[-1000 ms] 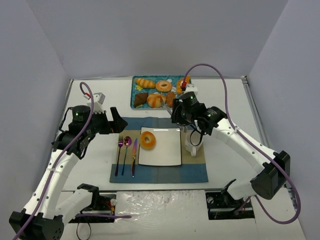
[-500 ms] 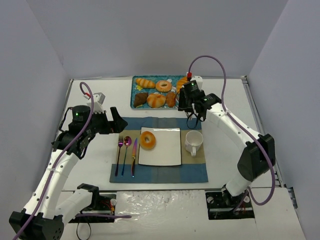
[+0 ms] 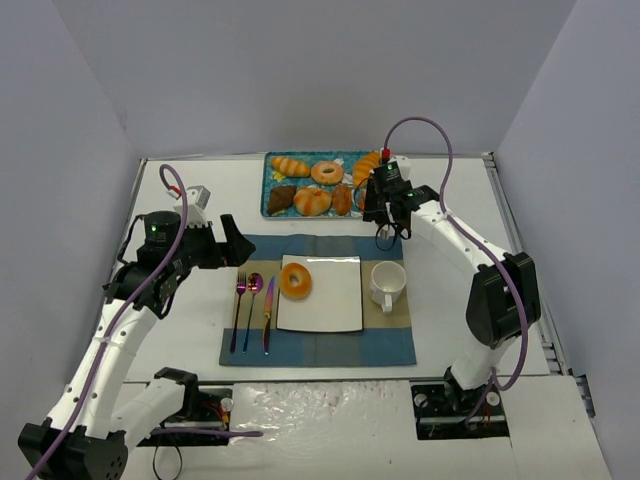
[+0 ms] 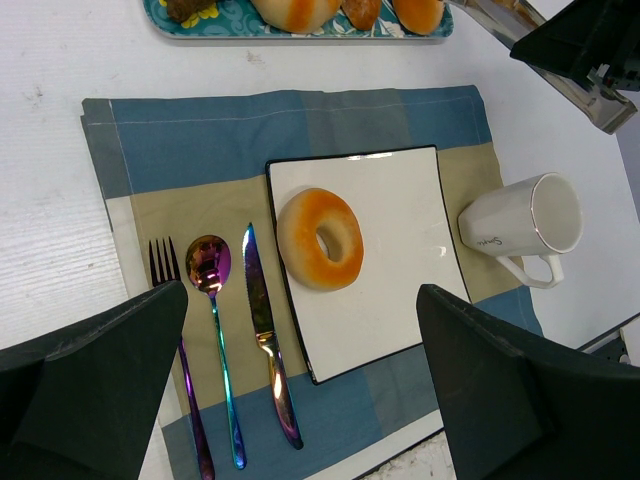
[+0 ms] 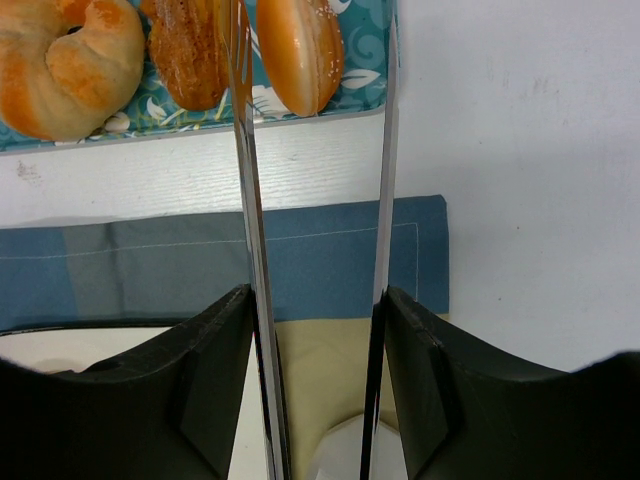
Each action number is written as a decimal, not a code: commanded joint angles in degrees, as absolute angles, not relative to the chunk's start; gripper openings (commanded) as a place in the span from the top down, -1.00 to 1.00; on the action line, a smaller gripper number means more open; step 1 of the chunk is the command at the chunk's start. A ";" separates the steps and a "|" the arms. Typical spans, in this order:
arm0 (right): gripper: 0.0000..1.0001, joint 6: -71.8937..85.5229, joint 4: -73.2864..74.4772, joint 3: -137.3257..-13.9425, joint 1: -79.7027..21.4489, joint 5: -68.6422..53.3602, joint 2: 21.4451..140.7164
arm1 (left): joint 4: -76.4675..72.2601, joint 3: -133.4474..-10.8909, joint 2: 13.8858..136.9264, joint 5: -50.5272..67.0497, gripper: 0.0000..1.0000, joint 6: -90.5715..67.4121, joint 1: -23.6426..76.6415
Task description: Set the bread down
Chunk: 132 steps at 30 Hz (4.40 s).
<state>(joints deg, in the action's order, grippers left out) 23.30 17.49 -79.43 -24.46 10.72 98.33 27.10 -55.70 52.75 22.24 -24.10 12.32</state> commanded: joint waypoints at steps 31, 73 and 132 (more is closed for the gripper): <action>0.69 21.71 15.52 -75.03 -23.94 -5.35 84.22 | 23.73 -56.69 52.47 22.85 -0.94 -23.47 12.57; 0.59 29.00 23.13 -53.26 -46.23 -2.02 68.03 | 23.64 -56.68 52.55 23.03 -0.94 -23.55 12.57; 0.00 24.95 24.72 -71.08 -37.60 12.40 72.61 | 23.51 -56.60 52.42 23.29 -0.94 -23.64 12.57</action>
